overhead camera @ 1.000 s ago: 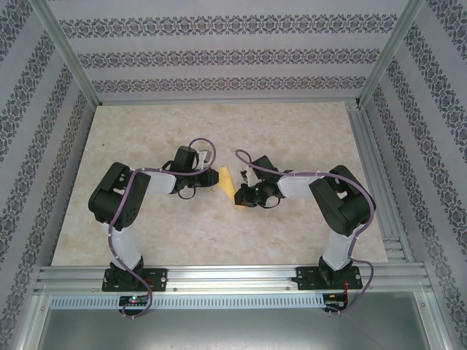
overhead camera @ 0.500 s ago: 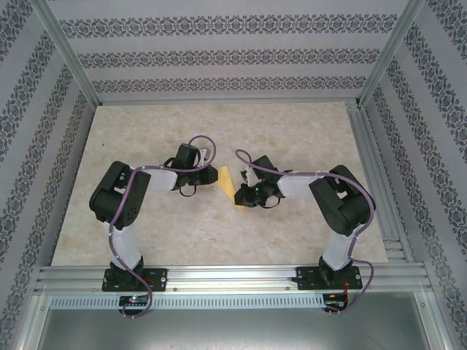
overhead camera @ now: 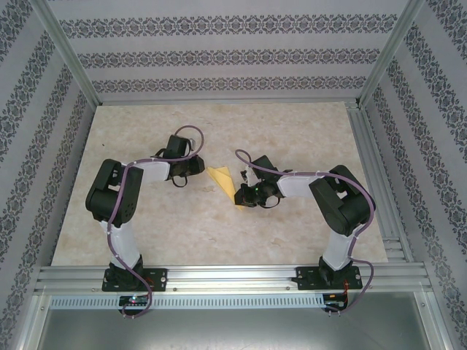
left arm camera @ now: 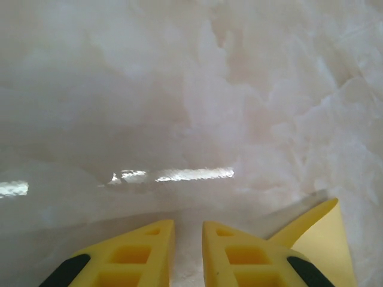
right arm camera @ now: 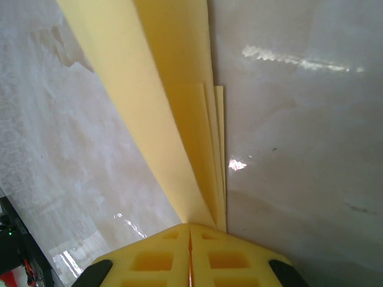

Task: Fold a paper plane with a square sheet of paper (pick it up from the middle)
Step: Fold the wing for the fifth time at the center of the table.

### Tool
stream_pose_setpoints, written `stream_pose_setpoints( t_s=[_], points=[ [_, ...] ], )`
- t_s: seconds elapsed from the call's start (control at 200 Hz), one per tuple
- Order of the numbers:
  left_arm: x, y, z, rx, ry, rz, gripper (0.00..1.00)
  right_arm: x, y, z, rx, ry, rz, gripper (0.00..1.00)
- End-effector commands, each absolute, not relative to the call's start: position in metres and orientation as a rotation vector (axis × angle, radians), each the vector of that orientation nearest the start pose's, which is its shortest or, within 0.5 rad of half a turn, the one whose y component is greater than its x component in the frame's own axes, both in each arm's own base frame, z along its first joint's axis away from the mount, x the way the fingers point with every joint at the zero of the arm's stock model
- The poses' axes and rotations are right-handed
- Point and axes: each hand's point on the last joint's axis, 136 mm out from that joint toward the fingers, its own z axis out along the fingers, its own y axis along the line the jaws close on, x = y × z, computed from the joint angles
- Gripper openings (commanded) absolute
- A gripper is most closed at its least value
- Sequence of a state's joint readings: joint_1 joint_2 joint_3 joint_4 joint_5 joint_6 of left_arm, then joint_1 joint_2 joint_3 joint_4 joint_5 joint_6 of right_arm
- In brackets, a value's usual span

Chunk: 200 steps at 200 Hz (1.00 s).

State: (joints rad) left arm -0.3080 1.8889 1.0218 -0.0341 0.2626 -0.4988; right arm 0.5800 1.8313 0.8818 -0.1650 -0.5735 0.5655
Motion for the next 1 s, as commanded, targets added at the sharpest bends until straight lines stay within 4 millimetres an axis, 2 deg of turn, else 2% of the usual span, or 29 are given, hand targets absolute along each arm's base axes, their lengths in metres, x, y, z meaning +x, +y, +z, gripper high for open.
stream_pose_setpoints(
  t_s=[0.0,0.165,0.325,0.475,0.684,0.789,0.994],
  points=[
    [0.420,-0.182,0.051,-0.109,2.506,-0.695,0.21,0.224,0.226,-0.057,-0.098,3.157,0.666,0.09],
    [0.396,-0.208,0.091,-0.036,2.396,-0.894,0.22,0.225,0.226,-0.057,-0.102,3.157,0.666,0.09],
    [0.363,-0.245,0.101,0.053,2.391,-1.002,0.20,0.225,0.226,-0.058,-0.099,3.162,0.655,0.09],
    [0.344,-0.284,0.090,0.091,2.434,-1.068,0.19,0.226,0.225,-0.059,-0.099,3.163,0.645,0.08],
    [0.338,-0.312,0.058,0.064,2.513,-1.125,0.17,0.226,0.224,-0.060,-0.099,3.166,0.634,0.08],
    [0.337,-0.317,0.047,0.064,2.545,-1.126,0.17,0.225,0.224,-0.060,-0.102,3.167,0.630,0.08],
    [0.338,-0.304,0.027,0.044,2.609,-1.017,0.16,0.224,0.222,-0.062,-0.100,3.173,0.613,0.08]
  ],
)
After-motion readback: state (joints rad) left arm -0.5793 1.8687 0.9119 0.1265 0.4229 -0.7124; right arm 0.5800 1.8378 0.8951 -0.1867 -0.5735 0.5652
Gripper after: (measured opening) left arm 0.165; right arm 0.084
